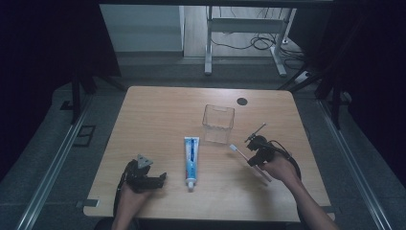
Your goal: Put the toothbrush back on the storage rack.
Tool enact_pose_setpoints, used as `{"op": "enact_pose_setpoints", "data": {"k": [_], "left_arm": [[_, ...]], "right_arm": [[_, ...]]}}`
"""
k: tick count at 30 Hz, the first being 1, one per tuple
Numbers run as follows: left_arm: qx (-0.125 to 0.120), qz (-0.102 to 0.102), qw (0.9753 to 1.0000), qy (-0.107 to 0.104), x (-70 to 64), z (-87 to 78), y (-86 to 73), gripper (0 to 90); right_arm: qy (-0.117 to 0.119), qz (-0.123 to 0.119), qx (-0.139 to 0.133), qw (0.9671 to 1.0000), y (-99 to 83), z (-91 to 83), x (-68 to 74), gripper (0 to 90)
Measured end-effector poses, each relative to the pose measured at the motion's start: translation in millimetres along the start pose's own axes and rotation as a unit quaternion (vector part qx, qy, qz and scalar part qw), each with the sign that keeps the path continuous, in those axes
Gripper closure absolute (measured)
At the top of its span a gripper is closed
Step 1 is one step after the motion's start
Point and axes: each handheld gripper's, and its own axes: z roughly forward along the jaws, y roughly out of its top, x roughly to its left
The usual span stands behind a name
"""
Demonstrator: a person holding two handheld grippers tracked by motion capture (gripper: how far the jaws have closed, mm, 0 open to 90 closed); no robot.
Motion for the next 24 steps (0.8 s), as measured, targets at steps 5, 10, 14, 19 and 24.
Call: {"op": "enact_pose_setpoints", "data": {"k": [5, 10, 14, 19, 24], "left_arm": [[0.000, 0.000, 1.0000, 0.000, 0.0, 0.0, 0.0, 7.2], [0.000, -0.001, 1.0000, 0.000, -0.1, 0.1, 0.0, 7.2], [0.000, 0.000, 1.0000, 0.000, -0.1, 0.0, 0.0, 7.2], [0.000, 0.000, 1.0000, 0.000, 0.0, 0.0, 0.0, 7.2], [0.000, 0.000, 1.0000, 0.000, 0.0, 0.0, 0.0, 7.2]], "right_arm": [[0.002, 0.000, -0.015, 0.9999, -3.2, -9.4, 0.1, 83.7], [0.000, -0.002, -0.033, 0.9994, -4.6, -17.4, 0.0, 83.7], [0.001, -0.004, -0.047, 0.9989, -4.2, -23.3, 1.3, 83.7], [-0.001, -0.008, -0.064, 0.9979, -1.6, -31.6, 2.9, 83.7], [-0.002, -0.007, -0.084, 0.9964, 1.9, -41.6, 3.0, 83.7]]}}
